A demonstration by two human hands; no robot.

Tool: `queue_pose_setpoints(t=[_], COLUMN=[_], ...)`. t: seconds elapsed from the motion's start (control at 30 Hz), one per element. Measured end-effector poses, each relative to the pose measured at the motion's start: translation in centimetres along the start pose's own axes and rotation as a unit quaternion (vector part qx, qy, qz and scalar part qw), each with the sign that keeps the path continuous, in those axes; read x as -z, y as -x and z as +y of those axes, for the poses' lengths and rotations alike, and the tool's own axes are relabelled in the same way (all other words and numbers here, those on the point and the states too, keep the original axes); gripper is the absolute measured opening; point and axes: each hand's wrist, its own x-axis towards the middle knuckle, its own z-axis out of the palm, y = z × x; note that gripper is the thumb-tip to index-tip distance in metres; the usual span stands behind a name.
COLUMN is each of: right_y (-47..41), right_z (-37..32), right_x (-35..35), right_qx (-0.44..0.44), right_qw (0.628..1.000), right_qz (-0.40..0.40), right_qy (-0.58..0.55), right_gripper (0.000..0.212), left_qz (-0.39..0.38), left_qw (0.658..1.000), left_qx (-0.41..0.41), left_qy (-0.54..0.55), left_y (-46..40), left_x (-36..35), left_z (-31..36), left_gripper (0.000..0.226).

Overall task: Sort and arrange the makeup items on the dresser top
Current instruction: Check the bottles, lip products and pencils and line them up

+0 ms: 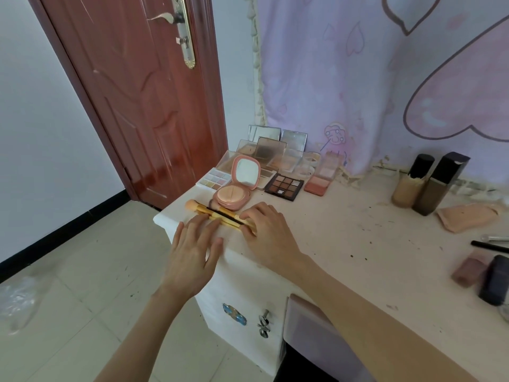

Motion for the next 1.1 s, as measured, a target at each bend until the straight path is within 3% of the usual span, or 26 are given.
queue_pose_setpoints(t=[0.17,0.37,0.53,0.67,0.87,1.1], right_y=[1.6,4.0,6.9,8.6,8.6,8.3], right_z=[1.1,5.1,9.6,13.2,17.4,18.2], right_x=[3.5,10.4,15.6,18.8,20.8,20.7], right_qx=[-0.029,-0.088,-0.162,-0.232,-0.352,-0.34], right_qw=[0.999,0.995,0.983,0.966,0.918,0.92], right_qz=[0.002,0.043,0.086,0.113,0.179,0.186], right_qy=[-0.023,-0.013,-0.001,0.0,-0.03,-0.057], right_gripper=[0.026,0.025,0.022,0.018,0.009,0.011], left_qz=[-0.01,-0.009,-0.086,-0.138,-0.155,-0.197], left_qw=[0.999,0.993,0.978,0.961,0.947,0.935], left_qx=[0.013,-0.087,-0.159,-0.199,-0.226,-0.233], left_qy=[0.041,0.075,0.105,0.134,0.166,0.18], left_y=[-0.6,-4.8,-7.8,-10.7,-16.3,-20.8], left_x=[0.9,1.2,-1.7,-4.4,-6.5,-7.9], left_z=[2.0,8.8,15.6,20.1,26.1,29.4], left_gripper=[0.057,0.056,0.068,0.051,0.05,0.041])
